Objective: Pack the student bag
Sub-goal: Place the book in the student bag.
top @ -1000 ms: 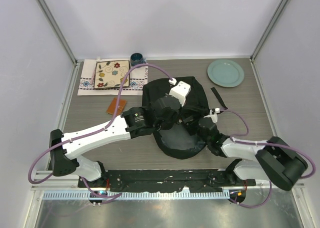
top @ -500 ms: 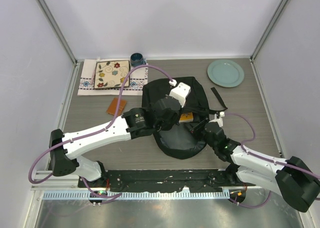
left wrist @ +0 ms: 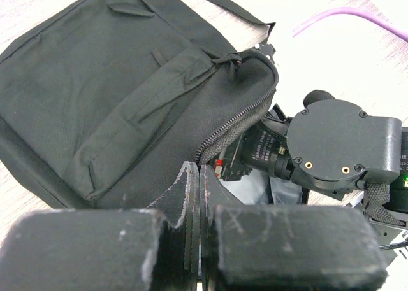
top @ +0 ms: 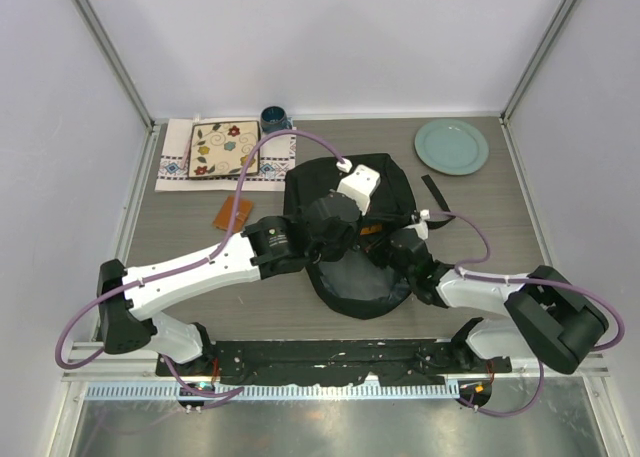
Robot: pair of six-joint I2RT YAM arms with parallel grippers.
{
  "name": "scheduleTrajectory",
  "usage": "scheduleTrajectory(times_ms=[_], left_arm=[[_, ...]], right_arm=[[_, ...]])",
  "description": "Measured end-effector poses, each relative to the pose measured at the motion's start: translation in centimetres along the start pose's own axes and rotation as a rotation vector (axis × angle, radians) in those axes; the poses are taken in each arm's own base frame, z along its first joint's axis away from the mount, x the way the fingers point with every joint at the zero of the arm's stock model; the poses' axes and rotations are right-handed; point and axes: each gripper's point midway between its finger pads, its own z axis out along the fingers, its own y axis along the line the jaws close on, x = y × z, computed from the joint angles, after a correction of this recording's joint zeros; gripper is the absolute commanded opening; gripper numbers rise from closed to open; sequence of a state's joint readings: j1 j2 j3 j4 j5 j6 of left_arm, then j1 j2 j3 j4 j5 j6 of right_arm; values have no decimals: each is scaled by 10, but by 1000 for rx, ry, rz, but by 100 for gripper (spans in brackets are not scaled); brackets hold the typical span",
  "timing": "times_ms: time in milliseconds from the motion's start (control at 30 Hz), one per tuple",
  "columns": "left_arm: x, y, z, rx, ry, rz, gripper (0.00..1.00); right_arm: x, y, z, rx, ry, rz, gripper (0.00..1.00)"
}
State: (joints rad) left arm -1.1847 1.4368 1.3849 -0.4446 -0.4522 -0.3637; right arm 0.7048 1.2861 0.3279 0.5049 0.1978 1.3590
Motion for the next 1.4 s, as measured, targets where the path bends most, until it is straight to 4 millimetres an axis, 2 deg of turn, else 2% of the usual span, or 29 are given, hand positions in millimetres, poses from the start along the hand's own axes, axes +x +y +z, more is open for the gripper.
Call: scheduleTrajectory(times_ms=[167,300,333,433,533,633,767,933,1100,1167,1200,1267,1300,1367,1400], left_arm=[[0,0,-1,1,-2,-1,0],[0,0,-1,0,-1,-1,0],[0,1,-1,0,0,0,0],[3,1,0,-1,5,2,0],[4,2,0,-4,8,5,0],[5,2,0,-7,9,5,0],[9,3,1,-7,16,4,0],[18,-3,2,20,42,-14,0],[33,-20,6,95,94,-55,1],[48,-29,11,134,131,-75,11],[60,-36,13,157,162,-85,33],[86,-46,15,191,232,-94,51],[100,-52,15,204,270,-101,66],[124,-56,12,210,325,-104,81],[136,-58,9,210,353,-109,83]], right_arm=[[-3,18,4,-44,-9,-9,11],[2,12,0,-51,13,-27,25],[3,8,-5,-50,24,-35,34],[5,2,-24,-61,44,-60,48],[-2,15,-46,-106,37,-91,53],[-16,22,-66,-91,-5,-120,53],[-44,24,-98,-38,-109,-138,54],[-79,8,-139,19,-262,-142,54],[-106,-5,-171,77,-381,-138,54],[-114,-9,-179,98,-417,-142,54],[-117,-11,-182,108,-430,-144,54],[-119,-16,-185,131,-440,-153,54],[-120,-18,-185,141,-441,-158,54],[-120,-21,-186,155,-440,-165,55],[-119,-23,-186,163,-438,-169,55]])
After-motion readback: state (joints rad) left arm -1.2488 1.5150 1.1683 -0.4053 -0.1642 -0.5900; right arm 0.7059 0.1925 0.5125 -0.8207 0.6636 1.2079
